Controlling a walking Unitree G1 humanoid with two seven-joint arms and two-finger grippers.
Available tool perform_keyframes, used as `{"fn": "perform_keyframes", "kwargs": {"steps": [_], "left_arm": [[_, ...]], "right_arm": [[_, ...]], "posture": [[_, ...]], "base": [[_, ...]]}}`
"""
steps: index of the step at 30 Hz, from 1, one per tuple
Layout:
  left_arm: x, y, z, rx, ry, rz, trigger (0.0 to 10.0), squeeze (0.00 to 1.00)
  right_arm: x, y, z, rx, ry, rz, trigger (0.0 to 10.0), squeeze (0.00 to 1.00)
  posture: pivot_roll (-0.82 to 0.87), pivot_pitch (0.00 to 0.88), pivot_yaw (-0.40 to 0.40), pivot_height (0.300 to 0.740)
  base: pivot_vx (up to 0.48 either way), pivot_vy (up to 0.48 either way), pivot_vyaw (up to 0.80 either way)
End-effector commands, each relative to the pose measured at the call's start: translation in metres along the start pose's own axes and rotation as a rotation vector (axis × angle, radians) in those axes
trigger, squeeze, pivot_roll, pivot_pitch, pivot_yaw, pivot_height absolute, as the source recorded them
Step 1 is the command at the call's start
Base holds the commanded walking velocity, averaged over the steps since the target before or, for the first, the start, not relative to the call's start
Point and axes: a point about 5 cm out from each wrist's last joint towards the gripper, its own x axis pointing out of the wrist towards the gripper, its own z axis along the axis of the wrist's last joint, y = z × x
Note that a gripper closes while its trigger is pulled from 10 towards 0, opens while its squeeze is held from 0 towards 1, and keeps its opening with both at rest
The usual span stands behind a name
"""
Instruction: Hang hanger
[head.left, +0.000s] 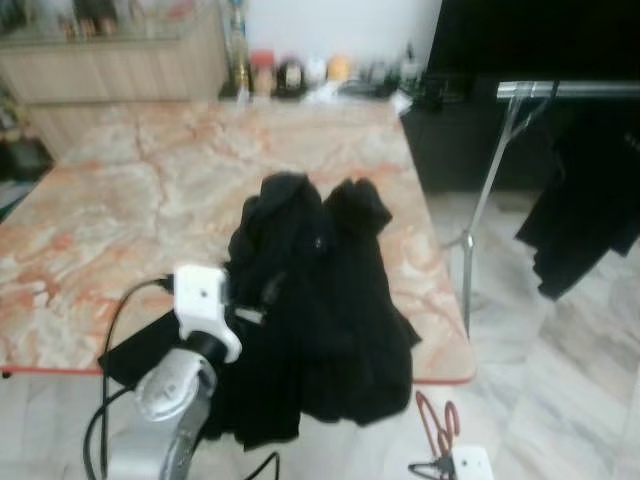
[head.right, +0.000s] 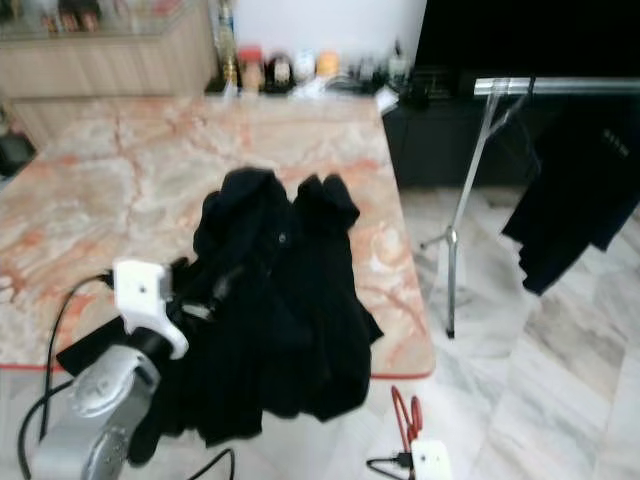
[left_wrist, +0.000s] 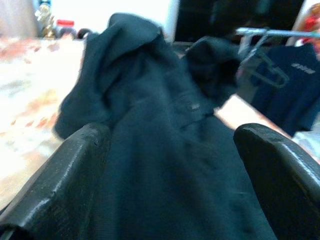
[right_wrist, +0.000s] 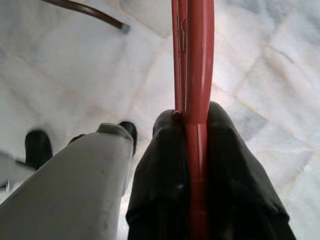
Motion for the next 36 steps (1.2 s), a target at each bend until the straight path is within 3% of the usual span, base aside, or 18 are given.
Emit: {"fn": "perform_keyframes", "kwargs": {"steps": [1, 23, 31, 36], "left_arm": [[-0.002, 0.004, 0.002, 0.000, -0.008, 0.007, 10.0, 0.00], [-0.002, 0.006, 0.001, 0.003, 0.002, 0.021, 10.0, 0.00], [-0.003, 0.013, -0.007, 0.040, 0.059, 0.056, 10.0, 0.00], [-0.003, 0.016, -0.010, 0.018, 0.074, 0.069, 10.0, 0.00]], "right_arm": [[0.000, 0.005, -0.003, 0.000, 0.006, 0.014, 10.0, 0.00], [0.000, 0.005, -0.002, -0.001, 0.006, 0.016, 10.0, 0.00], [0.000, 0.005, -0.003, -0.001, 0.006, 0.016, 10.0, 0.00], [0.000, 0.005, -0.002, 0.000, 0.004, 0.016, 10.0, 0.00]], "posture": [[0.02, 0.000, -0.015, 0.740], [0.03, 0.000, -0.016, 0.740], [0.03, 0.000, -0.017, 0.740], [0.03, 0.000, -0.017, 0.740]], "base": [[-0.285, 0.000, 0.00], [-0.281, 0.000, 0.00], [0.000, 0.000, 0.00], [0.000, 0.000, 0.00]]}}
